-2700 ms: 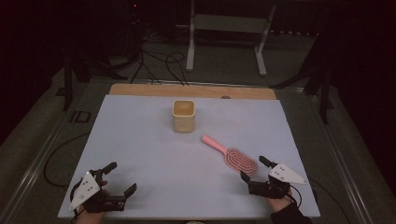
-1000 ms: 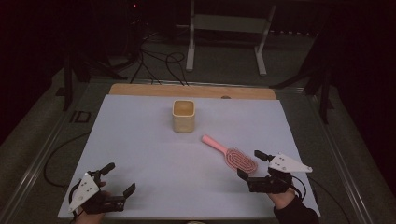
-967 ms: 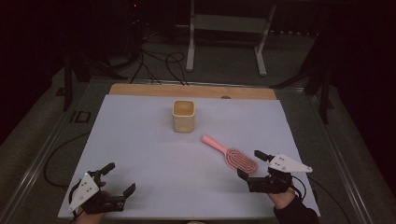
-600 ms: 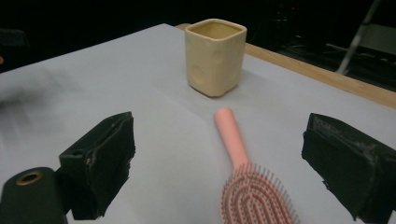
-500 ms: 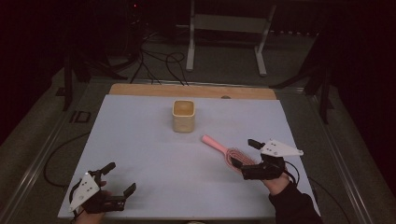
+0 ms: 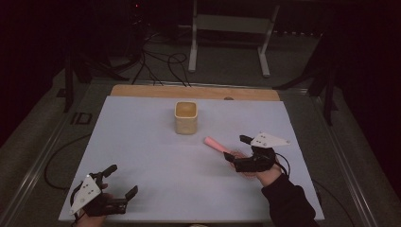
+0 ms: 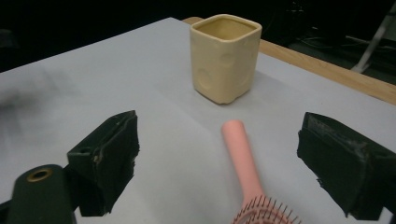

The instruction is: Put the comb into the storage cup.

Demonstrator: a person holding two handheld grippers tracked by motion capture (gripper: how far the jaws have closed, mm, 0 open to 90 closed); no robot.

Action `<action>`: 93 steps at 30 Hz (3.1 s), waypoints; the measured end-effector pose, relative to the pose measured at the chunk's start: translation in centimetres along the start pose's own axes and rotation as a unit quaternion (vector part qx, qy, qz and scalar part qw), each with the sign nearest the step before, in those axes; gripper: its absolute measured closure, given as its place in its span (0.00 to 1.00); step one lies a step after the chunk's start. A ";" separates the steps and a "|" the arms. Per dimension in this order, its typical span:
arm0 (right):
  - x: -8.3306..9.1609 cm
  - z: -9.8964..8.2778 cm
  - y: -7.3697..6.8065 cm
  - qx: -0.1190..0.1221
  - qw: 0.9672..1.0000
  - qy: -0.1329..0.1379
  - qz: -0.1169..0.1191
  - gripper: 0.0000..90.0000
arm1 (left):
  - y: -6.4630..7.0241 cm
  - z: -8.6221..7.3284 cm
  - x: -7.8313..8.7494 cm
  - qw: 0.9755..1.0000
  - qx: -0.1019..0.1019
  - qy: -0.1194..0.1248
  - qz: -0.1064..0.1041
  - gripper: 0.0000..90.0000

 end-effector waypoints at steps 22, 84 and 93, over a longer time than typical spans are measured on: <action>-6.2 1.3 3.1 -0.035 0.997 -0.069 -0.012 0.58 | -0.1 0.0 0.0 1.000 0.001 0.002 -0.003 0.00; -13.9 -1.3 1.9 -0.036 0.966 -0.254 -0.021 1.00 | -0.1 -0.2 -0.1 1.000 -0.001 -0.003 -0.008 0.00; -13.7 -1.6 -0.1 -0.013 0.966 -0.260 -0.008 1.00 | 0.0 -0.2 -0.1 1.000 -0.003 -0.005 -0.008 0.00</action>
Point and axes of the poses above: each handheld gripper's, and its own axes: x roughly backward along the jaws, z roughly out of its top, y roughly to its right, the point moved 8 cm from there along -x, roughly forward along the jaws, and after that the axes turned 10 degrees about -y, right-handed, at the moved point
